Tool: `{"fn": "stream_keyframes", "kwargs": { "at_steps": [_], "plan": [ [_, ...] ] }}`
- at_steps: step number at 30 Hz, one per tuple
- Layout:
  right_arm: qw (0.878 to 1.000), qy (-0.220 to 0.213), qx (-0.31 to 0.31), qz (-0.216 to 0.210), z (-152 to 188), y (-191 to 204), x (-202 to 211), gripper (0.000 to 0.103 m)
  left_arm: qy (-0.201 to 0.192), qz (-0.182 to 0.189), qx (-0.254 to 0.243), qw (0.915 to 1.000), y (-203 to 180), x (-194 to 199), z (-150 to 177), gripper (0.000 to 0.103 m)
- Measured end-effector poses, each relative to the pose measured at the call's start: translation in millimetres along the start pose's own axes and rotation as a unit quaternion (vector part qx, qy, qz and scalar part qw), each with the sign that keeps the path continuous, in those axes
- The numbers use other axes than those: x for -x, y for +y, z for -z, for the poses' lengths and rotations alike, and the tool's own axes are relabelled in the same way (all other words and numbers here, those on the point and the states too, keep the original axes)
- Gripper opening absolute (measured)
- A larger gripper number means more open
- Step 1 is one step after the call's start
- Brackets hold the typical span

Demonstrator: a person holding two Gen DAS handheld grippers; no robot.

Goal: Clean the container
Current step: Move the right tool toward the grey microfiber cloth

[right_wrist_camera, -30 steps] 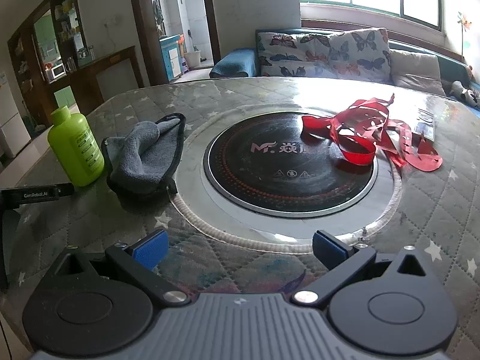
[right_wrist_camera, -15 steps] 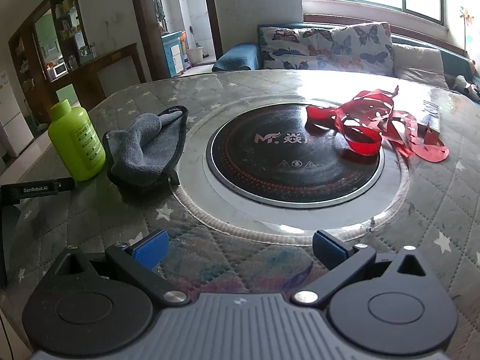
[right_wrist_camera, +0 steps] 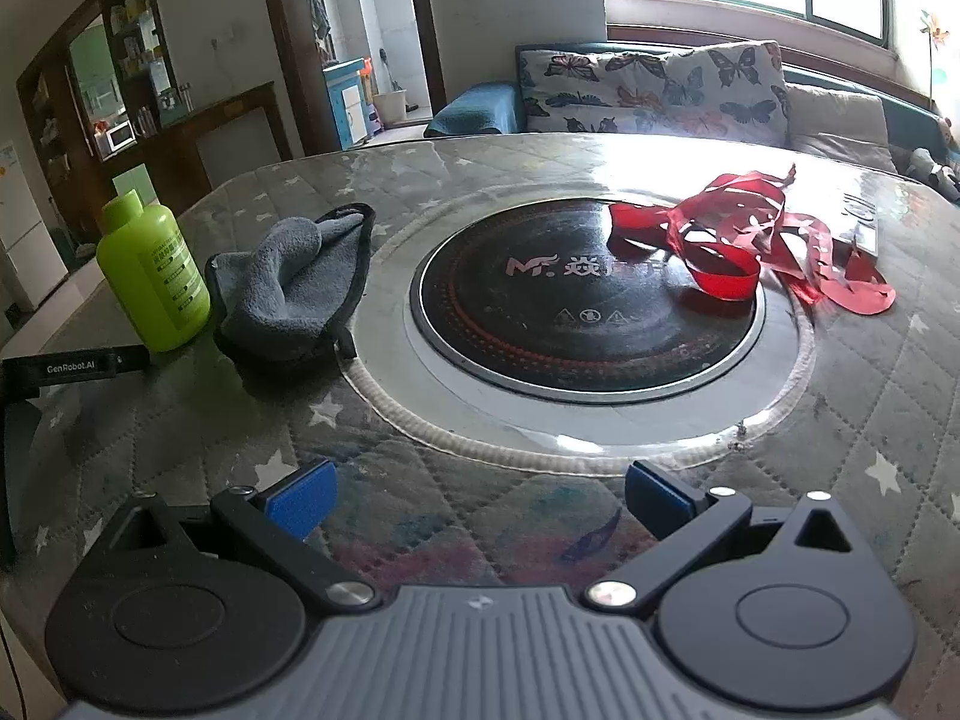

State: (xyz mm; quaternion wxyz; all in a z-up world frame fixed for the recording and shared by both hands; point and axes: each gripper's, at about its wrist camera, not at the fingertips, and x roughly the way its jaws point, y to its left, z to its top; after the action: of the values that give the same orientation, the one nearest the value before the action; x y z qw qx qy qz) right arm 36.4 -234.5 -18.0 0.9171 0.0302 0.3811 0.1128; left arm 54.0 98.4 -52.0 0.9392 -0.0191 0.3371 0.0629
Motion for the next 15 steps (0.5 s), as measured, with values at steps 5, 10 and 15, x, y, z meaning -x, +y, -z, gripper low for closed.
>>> {"fn": "stream_keyframes", "kwargs": {
  "at_steps": [5, 10, 15],
  "plan": [
    [1.000, 0.000, 0.003, 0.001, -0.6, 1.7, -0.1, 0.103, 0.000, 0.000, 0.000, 1.0000, 0.1, 0.0, 0.2, 0.103],
    [1.000, 0.000, 0.007, 0.000, -1.7, 3.9, 0.2, 0.103, 0.000, 0.000, 0.000, 1.0000, 0.1, 0.1, 0.1, 0.103],
    [1.000, -0.001, 0.006, -0.001, -2.7, 4.5, -1.2, 0.103, 0.000, 0.000, 0.000, 1.0000, 0.0, 0.1, 0.1, 0.103]
  ]
}}
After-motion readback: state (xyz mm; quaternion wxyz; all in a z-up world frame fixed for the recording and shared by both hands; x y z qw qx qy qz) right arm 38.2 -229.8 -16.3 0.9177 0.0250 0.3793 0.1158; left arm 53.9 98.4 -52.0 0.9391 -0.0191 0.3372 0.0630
